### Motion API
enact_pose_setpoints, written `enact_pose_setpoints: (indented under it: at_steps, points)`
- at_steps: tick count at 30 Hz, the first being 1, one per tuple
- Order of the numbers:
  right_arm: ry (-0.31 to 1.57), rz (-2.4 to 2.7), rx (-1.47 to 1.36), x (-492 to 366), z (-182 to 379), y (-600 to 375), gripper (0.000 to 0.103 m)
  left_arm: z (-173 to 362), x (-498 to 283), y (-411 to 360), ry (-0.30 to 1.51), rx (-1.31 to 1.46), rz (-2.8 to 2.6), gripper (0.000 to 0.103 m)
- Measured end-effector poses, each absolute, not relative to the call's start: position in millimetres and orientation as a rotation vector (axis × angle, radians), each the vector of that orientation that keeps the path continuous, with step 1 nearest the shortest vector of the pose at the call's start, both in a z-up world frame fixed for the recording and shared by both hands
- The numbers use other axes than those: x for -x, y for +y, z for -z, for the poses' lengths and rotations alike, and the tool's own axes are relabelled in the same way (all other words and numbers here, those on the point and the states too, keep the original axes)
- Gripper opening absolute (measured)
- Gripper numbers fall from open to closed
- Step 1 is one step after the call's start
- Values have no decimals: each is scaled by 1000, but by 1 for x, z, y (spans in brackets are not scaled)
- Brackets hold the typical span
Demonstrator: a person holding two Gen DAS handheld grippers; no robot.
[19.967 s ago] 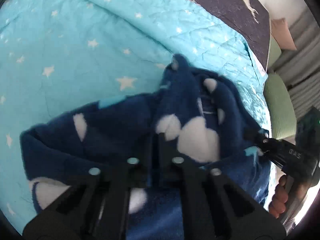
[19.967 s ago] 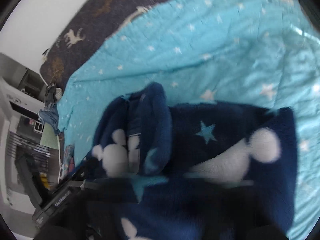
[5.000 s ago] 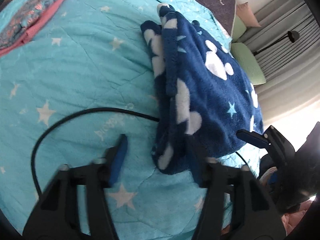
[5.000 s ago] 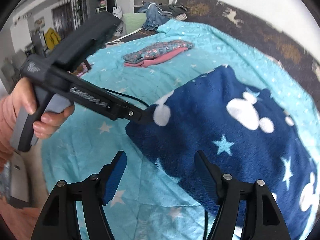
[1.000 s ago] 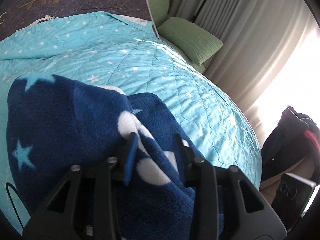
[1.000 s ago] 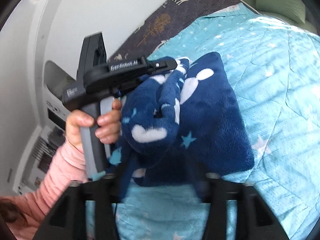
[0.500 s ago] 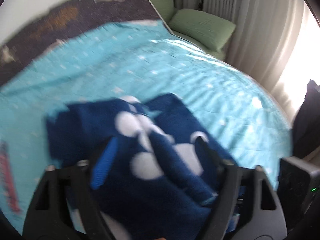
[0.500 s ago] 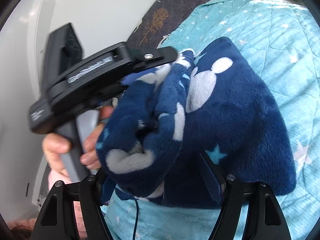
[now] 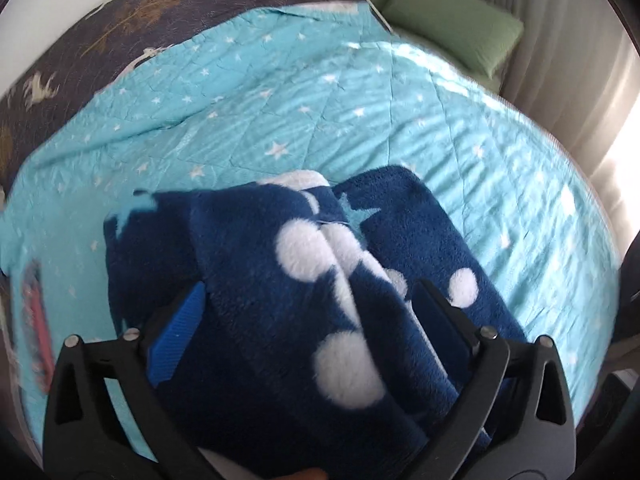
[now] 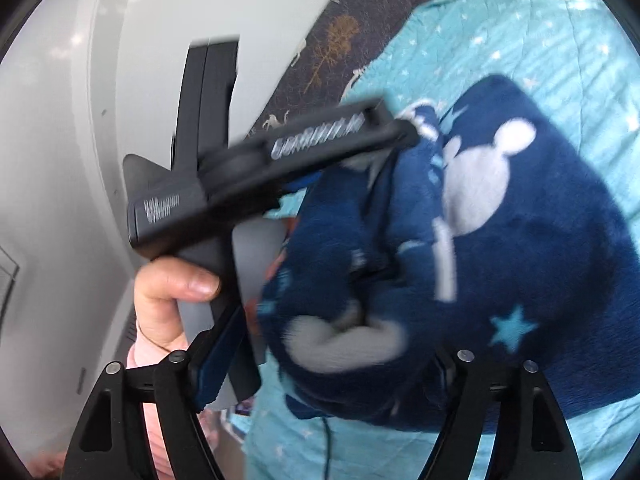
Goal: Fold small clothes
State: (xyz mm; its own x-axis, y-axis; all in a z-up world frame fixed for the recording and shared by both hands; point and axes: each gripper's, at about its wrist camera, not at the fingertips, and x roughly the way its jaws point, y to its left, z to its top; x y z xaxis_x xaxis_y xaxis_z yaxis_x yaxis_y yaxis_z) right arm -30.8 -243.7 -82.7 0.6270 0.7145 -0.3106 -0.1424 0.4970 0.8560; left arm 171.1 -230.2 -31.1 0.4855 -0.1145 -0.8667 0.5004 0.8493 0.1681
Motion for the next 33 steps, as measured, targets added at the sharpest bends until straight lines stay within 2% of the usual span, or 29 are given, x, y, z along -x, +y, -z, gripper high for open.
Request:
enact_pose_setpoints:
  at_steps: [3, 8, 11, 13, 15, 18, 21, 28, 33]
  points:
    - [729, -544, -894, 30, 81, -245, 82, 45, -178, -248, 1085, -549, 335, 101]
    - [729, -517, -872, 29, 83, -250, 81, 56, -194, -257, 1182, -582, 352, 100]
    - [731, -492, -852, 28, 84, -251, 67, 58, -199, -255, 1215, -600, 366, 87]
    - [741, -490, -879, 28, 89, -255, 50, 55, -199, -254, 1224, -592, 368, 73]
    - [742, -505, -926, 25, 93, -260, 43, 51, -202, -250, 1229, -556, 383, 52]
    - [715, -506, -917, 26, 89, -263, 24, 43, -199, -247, 1195, -505, 425, 39]
    - [655, -485, -827, 34, 72, -262, 18, 31, -193, -244, 1153, -439, 479, 37]
    - [515, -465, -709, 59, 34, -274, 17, -25, -173, -258, 1035, -315, 606, 36]
    - [505, -416, -720, 82, 47, -289, 17, -6, -171, -291, 1047, -363, 619, 38]
